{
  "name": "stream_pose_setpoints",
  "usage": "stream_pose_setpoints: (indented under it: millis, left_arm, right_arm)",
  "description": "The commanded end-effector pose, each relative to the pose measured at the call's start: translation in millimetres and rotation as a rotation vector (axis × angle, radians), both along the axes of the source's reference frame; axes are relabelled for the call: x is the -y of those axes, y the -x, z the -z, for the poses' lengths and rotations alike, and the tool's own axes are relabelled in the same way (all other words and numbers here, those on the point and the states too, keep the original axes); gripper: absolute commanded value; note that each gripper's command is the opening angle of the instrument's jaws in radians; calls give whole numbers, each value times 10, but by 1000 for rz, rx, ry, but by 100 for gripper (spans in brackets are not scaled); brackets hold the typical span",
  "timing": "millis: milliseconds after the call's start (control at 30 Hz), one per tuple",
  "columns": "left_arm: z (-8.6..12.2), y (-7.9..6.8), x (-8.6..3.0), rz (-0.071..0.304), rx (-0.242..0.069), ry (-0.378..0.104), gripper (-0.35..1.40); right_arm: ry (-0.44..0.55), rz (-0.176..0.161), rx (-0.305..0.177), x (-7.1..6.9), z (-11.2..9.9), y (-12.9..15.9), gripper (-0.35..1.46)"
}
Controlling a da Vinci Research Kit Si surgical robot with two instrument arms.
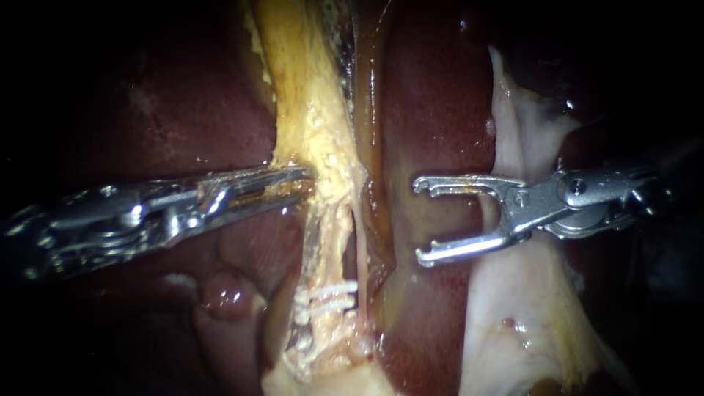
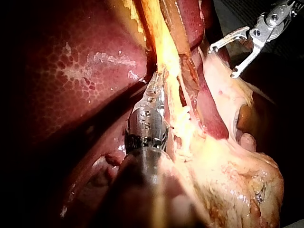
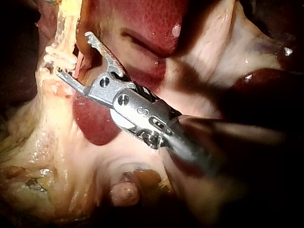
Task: Going back second clip left tube
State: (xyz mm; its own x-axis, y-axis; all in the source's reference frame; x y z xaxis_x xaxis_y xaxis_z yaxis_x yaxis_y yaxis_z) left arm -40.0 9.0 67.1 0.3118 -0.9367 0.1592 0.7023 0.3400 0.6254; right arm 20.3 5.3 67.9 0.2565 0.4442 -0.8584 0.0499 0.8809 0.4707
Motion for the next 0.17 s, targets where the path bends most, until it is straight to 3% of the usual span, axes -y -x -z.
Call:
stream_pose_setpoints:
  millis: [33,167]
  left_arm:
    - [1,0,0,1,-1,-1,-35]
    - [2,0,0,1,-1,-1,-35]
  right_arm:
    - [0,0,0,0,0,0,60]
    - [0,0,0,0,1,0,60]
